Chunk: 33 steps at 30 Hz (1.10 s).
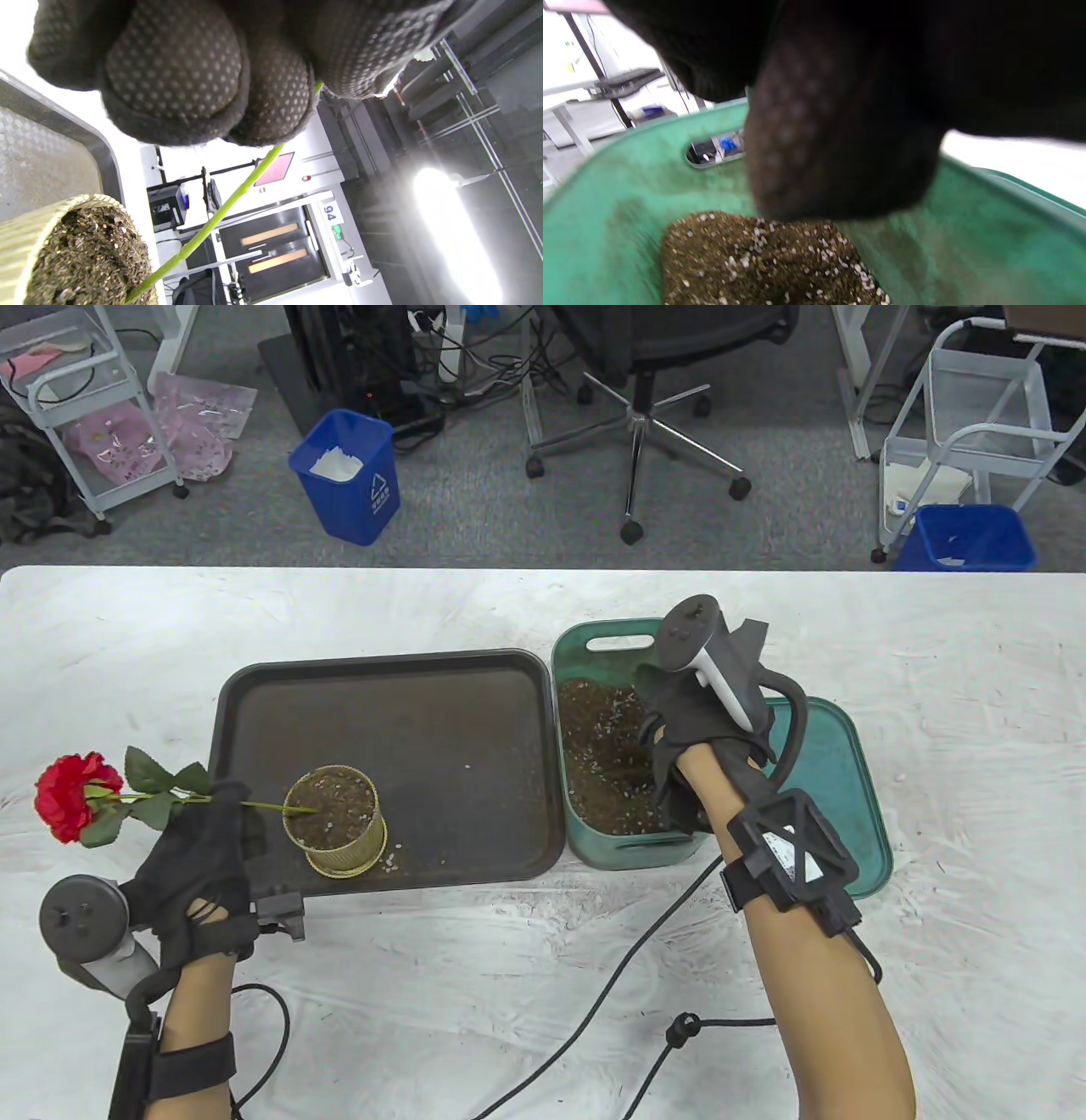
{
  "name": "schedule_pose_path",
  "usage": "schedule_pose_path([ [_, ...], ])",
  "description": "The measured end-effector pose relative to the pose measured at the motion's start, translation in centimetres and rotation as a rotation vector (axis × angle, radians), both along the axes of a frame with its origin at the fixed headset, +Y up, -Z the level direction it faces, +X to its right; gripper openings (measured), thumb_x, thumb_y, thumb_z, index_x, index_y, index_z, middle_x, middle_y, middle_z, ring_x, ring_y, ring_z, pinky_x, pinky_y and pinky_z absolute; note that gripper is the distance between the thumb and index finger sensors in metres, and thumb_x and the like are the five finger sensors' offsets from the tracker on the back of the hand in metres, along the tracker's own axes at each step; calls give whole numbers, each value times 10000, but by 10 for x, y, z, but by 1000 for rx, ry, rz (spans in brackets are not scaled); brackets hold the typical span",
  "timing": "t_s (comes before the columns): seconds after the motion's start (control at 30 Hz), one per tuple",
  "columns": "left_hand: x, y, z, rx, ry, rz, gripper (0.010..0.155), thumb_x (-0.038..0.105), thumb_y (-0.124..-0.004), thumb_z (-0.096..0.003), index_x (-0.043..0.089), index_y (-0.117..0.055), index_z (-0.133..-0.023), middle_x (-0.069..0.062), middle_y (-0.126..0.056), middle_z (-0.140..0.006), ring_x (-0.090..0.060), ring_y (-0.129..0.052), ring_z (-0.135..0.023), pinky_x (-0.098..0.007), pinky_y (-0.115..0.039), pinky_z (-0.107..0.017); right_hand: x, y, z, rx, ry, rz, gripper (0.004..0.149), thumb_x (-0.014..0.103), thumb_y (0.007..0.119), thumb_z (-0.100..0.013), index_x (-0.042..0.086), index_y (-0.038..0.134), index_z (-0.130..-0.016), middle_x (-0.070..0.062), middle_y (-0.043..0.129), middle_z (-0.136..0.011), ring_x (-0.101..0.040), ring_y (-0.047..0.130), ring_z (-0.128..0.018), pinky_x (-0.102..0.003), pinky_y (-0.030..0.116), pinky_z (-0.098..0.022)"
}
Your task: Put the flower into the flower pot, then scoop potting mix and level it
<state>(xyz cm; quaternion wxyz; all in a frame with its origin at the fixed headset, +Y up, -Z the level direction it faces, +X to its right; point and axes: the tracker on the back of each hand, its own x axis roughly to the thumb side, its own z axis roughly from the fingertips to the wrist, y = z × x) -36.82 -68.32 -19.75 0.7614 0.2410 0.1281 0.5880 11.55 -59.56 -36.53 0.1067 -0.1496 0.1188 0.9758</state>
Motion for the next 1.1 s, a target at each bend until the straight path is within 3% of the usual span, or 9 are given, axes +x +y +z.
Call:
schedule_pose_path([
  [0.23,-1,0,0,0,5,-8,467,474,-843,-404,146,-954,-717,-21,-1049,-507,-235,-1075,-263,-414,-911,-326,-15,-27,-26,-83,36,52,511,336,800,-392,72,810,-830,-124,1029,-504,-283,1072,-201,-415,938,-89],
  [0.5,-2,1,0,-3,3,-7,467,473,-844,-404,144,-956,-716,-22,-1049,-509,-236,-1075,-262,-416,-911,-326,-19,-43,-39,-159,42,21,509,332,794,-396,89,799,-844,-118,1023,-529,-287,1072,-226,-419,940,-108],
  [0.73,-2,1,-1,-1,-5,-11,466,472,-846,-403,145,-958,-715,-22,-1050,-507,-236,-1075,-262,-415,-911,-326,-16,-65,-43,-343,28,-186,529,328,765,-402,32,763,-841,-109,1009,-520,-263,1077,-229,-406,948,-112],
  [0.83,-2,1,-1,-1,-8,-12,465,472,-846,-403,146,-958,-714,-22,-1051,-506,-236,-1076,-261,-416,-911,-326,-11,-74,-42,-436,-11,-353,543,330,756,-410,-6,741,-837,-115,1005,-520,-261,1086,-227,-400,955,-106],
  [1.1,-2,1,-2,-1,-10,-12,466,473,-848,-402,146,-960,-714,-24,-1051,-507,-236,-1076,-262,-415,-911,-325,-5,-82,-38,-466,-56,-521,554,338,744,-417,-15,719,-843,-112,993,-535,-254,1084,-248,-393,957,-122],
])
